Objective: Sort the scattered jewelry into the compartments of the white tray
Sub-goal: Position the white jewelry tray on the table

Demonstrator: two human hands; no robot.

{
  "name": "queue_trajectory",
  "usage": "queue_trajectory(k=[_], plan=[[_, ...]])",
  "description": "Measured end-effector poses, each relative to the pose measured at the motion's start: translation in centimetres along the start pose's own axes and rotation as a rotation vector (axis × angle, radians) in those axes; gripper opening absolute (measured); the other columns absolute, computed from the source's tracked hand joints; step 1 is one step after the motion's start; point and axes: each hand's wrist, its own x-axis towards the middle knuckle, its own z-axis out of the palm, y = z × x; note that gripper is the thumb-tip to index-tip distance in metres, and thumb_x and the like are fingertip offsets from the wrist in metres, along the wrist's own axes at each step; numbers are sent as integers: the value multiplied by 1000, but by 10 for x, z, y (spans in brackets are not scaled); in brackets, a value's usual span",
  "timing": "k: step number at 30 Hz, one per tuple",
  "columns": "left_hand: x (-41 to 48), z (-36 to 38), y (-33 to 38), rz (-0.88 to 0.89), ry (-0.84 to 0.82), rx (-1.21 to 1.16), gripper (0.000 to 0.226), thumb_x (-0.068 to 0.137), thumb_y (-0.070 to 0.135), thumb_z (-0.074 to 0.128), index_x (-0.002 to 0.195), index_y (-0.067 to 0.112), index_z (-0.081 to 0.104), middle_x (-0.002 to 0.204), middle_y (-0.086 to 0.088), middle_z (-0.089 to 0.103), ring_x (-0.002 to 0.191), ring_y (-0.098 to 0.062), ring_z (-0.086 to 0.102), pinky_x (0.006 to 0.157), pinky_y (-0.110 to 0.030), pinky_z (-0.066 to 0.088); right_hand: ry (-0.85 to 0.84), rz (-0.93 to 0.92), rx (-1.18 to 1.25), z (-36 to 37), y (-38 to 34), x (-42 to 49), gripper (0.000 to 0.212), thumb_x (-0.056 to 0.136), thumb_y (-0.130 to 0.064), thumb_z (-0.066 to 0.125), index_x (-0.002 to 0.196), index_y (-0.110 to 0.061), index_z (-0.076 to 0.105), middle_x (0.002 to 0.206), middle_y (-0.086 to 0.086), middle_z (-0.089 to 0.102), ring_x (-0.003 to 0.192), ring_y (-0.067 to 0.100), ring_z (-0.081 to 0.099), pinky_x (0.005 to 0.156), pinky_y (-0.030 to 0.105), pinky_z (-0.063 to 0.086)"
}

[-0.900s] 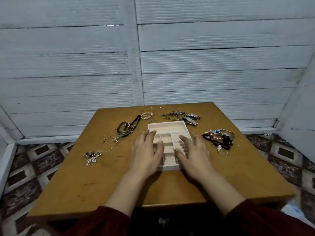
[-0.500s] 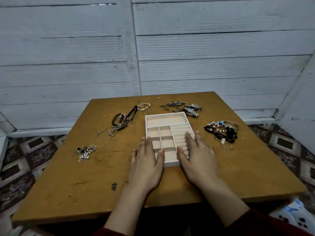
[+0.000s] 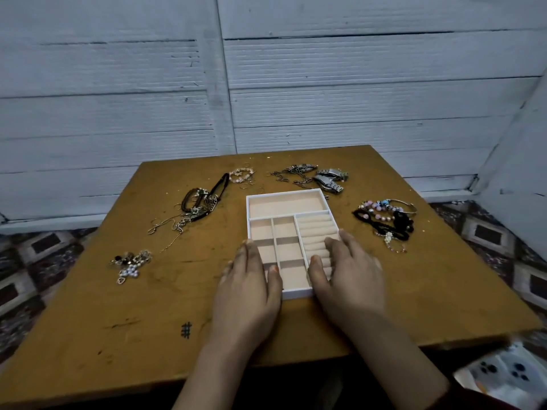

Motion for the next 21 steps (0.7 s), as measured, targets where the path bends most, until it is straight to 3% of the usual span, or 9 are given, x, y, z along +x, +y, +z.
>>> queue_trajectory(k=[8, 16, 21], plan=[[-3, 0, 3, -13, 14, 7, 63, 101, 43, 24, 152, 13, 3, 160, -5, 12, 145, -20, 17, 116, -31, 13, 35, -18, 12, 2, 2, -1, 51, 93, -47, 40, 137, -22, 45, 153, 2, 32, 136, 18, 33, 109, 33, 25], [-7, -2, 2, -122, 165, -144, 52, 98, 36, 38, 144, 14, 38, 148, -1, 41, 134, -19, 38, 105, -28, 32, 18, -70, 90, 1, 3, -6, 50, 90, -49, 43, 131, -22, 51, 145, -1, 37, 129, 19, 36, 105, 32, 30], [-6, 0, -1, -157, 225, -177, 49, 97, 28, 42, 141, 6, 42, 144, -11, 45, 135, -24, 38, 108, -31, 31, 2, -130, 125, 0, 1, -8, 54, 86, -51, 42, 128, -21, 55, 140, 0, 43, 125, 19, 40, 103, 32, 32]])
